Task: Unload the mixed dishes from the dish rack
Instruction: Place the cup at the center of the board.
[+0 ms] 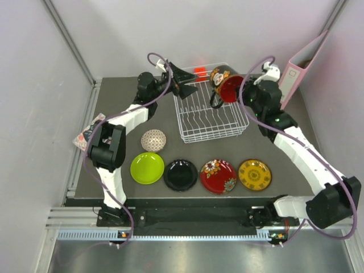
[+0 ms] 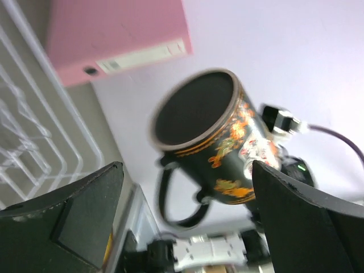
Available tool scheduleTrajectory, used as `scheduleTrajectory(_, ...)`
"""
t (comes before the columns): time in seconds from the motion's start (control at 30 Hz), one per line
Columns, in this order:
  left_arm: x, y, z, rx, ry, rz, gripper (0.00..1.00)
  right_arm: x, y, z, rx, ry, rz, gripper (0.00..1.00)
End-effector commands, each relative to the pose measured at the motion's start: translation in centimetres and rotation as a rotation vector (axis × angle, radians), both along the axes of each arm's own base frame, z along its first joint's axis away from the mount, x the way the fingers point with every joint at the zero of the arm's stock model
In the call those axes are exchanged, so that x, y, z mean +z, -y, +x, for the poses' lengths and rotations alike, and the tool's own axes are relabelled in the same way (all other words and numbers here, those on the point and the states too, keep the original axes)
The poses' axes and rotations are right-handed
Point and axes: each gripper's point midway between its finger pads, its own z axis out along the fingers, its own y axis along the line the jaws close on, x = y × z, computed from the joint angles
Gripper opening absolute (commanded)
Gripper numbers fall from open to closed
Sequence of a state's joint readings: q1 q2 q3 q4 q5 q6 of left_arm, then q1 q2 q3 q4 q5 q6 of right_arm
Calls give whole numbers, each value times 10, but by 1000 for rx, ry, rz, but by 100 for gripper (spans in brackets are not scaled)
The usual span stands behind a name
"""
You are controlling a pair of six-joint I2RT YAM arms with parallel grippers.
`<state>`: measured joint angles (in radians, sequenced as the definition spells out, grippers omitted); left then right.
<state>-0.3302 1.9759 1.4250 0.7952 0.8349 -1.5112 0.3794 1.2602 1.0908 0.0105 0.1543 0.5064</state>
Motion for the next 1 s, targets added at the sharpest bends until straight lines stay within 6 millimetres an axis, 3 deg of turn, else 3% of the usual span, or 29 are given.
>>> scheduleTrajectory(0.0, 17, -36, 20, 236, 33, 116, 98, 125, 57, -32, -242, 143, 29, 0)
scheduleTrajectory(0.03, 12, -42, 26, 294, 15, 140, 98, 144, 67, -36, -286, 151, 29, 0)
scheduleTrajectory(0.13, -11, -54, 25, 369, -49, 225, 98, 140, 85, -43, -366, 85, -17, 0)
scheduleTrajectory(0.33, -34, -70, 15, 461, -154, 295, 98, 124, 128, -54, -489, -40, -41, 0)
scheduleTrajectory(0.37, -38, -71, 10, 462, -169, 291, 98, 110, 133, -57, -501, -104, -50, 0)
scheduleTrajectory(0.47, -42, -68, -1, 439, -193, 276, 98, 103, 136, -65, -523, -136, -5, 0)
scheduleTrajectory(0.7, -66, -69, -26, 441, -250, 346, 98, 42, 148, -73, -606, -290, 81, 0)
scheduleTrajectory(0.77, -76, -72, -32, 448, -273, 368, 98, 37, 155, -76, -636, -295, 76, 0)
scheduleTrajectory(0.97, -93, -78, -45, 445, -334, 435, 99, 0, 200, -79, -758, -393, 42, 0)
